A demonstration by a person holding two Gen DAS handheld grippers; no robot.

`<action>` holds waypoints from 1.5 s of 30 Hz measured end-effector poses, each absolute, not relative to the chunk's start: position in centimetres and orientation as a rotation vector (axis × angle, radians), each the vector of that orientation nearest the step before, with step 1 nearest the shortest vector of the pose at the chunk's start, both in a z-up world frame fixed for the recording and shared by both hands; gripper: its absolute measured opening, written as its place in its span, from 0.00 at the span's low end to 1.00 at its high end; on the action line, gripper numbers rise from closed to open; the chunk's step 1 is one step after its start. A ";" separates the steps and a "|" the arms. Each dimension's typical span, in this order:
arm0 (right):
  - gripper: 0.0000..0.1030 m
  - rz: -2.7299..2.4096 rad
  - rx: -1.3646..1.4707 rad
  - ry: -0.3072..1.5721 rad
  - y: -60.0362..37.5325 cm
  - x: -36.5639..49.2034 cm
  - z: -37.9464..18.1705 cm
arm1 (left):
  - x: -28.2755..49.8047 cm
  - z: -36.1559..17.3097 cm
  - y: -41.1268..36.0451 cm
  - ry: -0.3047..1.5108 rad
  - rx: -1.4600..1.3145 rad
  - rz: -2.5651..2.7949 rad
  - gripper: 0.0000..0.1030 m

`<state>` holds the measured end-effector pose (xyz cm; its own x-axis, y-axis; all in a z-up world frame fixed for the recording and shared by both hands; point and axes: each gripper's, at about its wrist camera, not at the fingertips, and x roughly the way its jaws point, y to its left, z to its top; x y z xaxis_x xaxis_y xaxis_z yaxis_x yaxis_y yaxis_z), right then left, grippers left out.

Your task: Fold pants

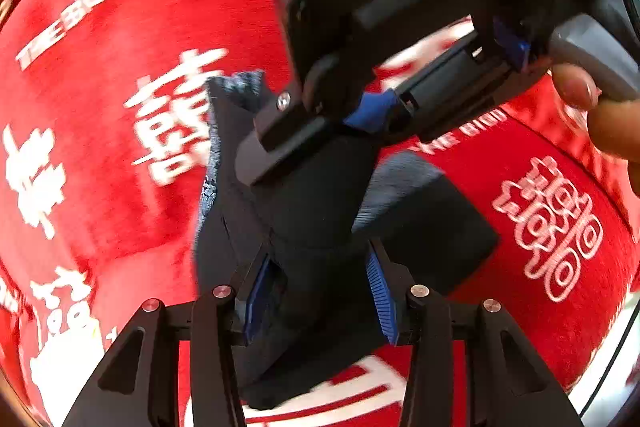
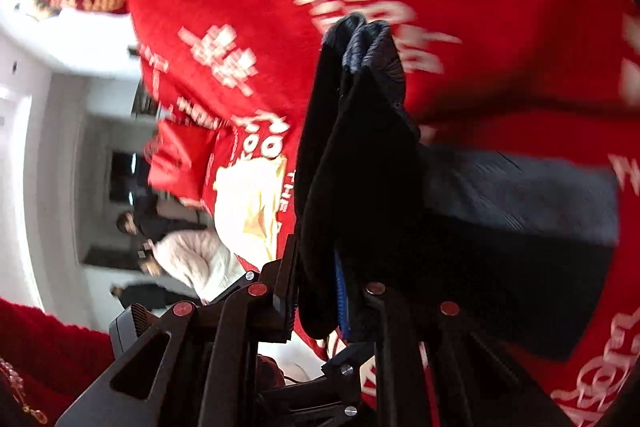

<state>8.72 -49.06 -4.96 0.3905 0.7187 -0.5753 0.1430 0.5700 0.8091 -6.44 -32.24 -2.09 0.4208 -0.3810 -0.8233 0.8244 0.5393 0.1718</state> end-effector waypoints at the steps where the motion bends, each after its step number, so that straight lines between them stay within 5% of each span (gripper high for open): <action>1: 0.17 0.417 0.956 1.131 -50.2 7.4 -5.8 | -7.2 -2.5 -33.1 0.820 0.646 -0.838 0.44; 12: 0.21 0.237 1.218 1.182 -55.9 0.2 -17.6 | -12.6 -8.8 -37.8 0.891 0.815 -0.940 0.46; 13: 0.25 0.239 1.235 1.184 -55.9 0.2 -18.0 | -12.7 -8.4 -37.4 0.892 0.818 -0.954 0.49; 15: 0.37 0.217 1.215 1.196 -56.0 0.4 -17.9 | -12.2 -7.3 -36.4 0.910 0.779 -0.965 0.77; 16: 0.39 0.214 1.196 1.196 -56.2 0.3 -17.7 | -11.7 -6.6 -35.8 0.918 0.755 -0.958 0.82; 23: 0.47 0.205 1.129 1.226 -57.0 1.2 -17.3 | -2.3 -4.8 -30.4 1.086 0.553 -0.695 0.82; 24: 0.45 0.196 1.123 1.229 -56.9 1.4 -17.5 | -0.9 -5.4 -29.7 1.109 0.529 -0.639 0.82; 26: 0.14 0.171 1.068 1.262 -56.5 2.2 -17.3 | 1.3 -6.3 -28.6 1.115 0.503 -0.570 0.82; 33: 0.13 0.129 0.760 1.329 -54.6 4.2 -13.8 | 1.0 -10.2 -28.3 1.246 0.497 -0.589 0.82; 36: 0.20 0.085 0.705 1.391 -54.5 4.1 -15.3 | -0.1 -10.5 -28.9 1.233 0.507 -0.571 0.83; 40: 0.49 -0.051 0.610 1.408 -54.1 3.7 -14.1 | -0.4 -10.6 -28.9 1.262 0.481 -0.551 0.97; 45: 0.49 -0.179 0.518 1.358 -52.8 2.8 -11.2 | -0.1 -10.2 -29.0 1.286 0.489 -0.519 0.97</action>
